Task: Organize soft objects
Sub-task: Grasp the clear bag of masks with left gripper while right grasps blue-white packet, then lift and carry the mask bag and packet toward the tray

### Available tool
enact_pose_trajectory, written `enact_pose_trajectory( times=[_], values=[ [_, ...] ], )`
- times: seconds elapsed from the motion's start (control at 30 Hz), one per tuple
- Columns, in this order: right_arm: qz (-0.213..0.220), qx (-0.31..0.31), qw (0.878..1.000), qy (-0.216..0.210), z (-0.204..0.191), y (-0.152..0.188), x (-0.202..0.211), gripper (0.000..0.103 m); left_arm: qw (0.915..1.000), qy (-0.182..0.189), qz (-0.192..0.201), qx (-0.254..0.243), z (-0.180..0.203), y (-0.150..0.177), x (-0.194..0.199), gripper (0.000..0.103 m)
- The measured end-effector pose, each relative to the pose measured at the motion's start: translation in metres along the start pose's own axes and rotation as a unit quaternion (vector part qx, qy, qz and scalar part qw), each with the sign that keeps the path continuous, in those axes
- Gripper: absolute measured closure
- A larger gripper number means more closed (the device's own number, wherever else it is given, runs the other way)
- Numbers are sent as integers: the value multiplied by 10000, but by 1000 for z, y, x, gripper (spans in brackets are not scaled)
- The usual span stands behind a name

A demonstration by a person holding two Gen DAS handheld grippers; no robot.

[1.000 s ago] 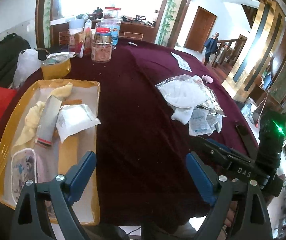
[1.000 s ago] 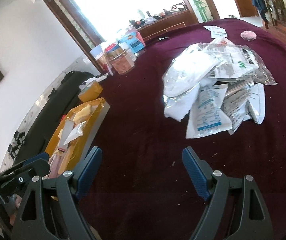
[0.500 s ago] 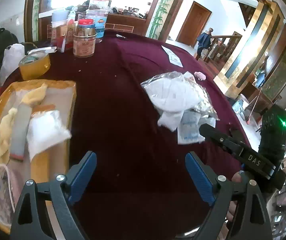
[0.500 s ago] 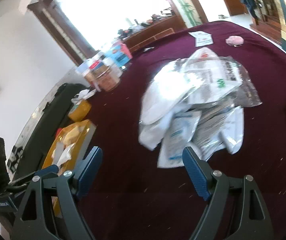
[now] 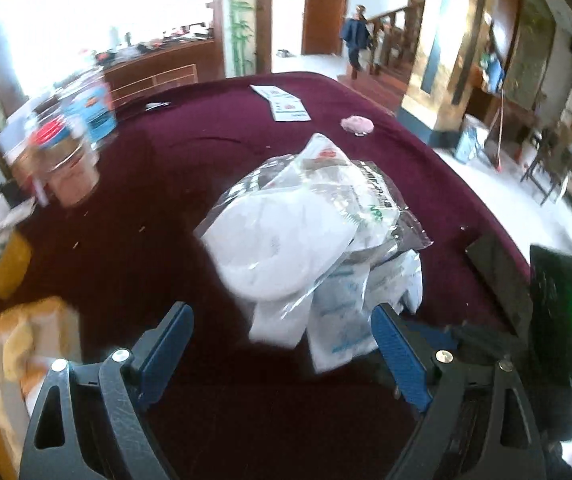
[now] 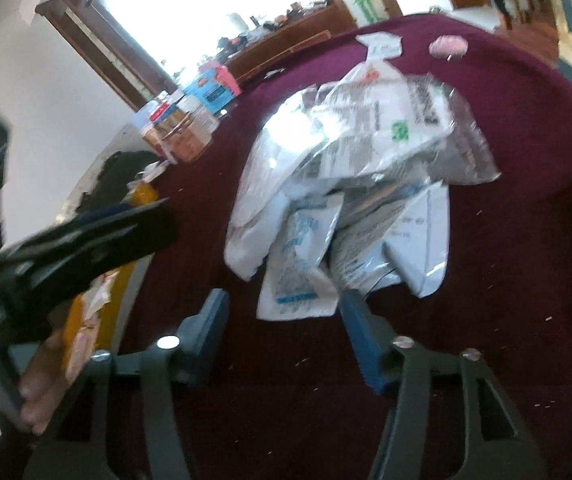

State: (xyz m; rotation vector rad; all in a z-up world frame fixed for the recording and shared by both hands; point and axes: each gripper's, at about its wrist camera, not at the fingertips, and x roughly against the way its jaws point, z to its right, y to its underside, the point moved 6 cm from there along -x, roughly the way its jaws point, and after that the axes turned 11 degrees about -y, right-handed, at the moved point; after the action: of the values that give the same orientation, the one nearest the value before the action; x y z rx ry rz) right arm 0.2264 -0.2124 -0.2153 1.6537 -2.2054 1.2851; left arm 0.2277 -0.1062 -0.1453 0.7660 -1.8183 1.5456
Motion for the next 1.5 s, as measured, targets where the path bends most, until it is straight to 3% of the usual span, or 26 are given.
enact_pose_trajectory(
  times=[0.13, 0.27, 0.33, 0.5, 0.57, 0.67, 0.83, 1.0, 1.17, 1.23, 1.5],
  values=[
    [32, -35, 10000, -62, 0, 1, 0, 47, 9989, -148, -80, -436, 24, -18, -25, 16],
    [48, -169, 9997, -175, 3, 1, 0, 47, 9979, -179, -249, -569, 36, -23, -49, 20],
    [45, -160, 9997, -189, 2, 1, -1, 47, 9974, -217, -348, -594, 40, -24, -61, 34],
    [112, -95, 9998, -133, 0, 1, 1, 47, 9951, -483, -597, -628, 38, -23, -81, 80],
    [91, -50, 9998, -142, -2, 2, 1, 47, 9965, -368, -598, -458, 32, -22, -75, 90],
    [68, -11, 9998, -180, -4, 2, 1, 47, 9981, -313, -441, -281, 19, -22, -56, 97],
    [313, 129, 9994, -97, -9, -1, 11, 47, 9979, 111, -460, 451, -20, -7, -22, 98],
    [148, -44, 9996, 229, -9, -16, -5, 47, 9910, 425, -513, 1157, -54, 28, 6, 101],
    [-142, -42, 9968, 788, -3, -17, -31, 64, 9829, 705, -541, 1611, -75, 66, 34, 101],
    [-195, 44, 9941, 1062, -5, -14, -33, 79, 9813, 781, -569, 1662, -79, 77, 40, 101],
    [-62, -253, 9966, 776, -22, 21, -13, 89, 9688, 1138, -724, 2080, -97, 110, 51, 101]
  ],
)
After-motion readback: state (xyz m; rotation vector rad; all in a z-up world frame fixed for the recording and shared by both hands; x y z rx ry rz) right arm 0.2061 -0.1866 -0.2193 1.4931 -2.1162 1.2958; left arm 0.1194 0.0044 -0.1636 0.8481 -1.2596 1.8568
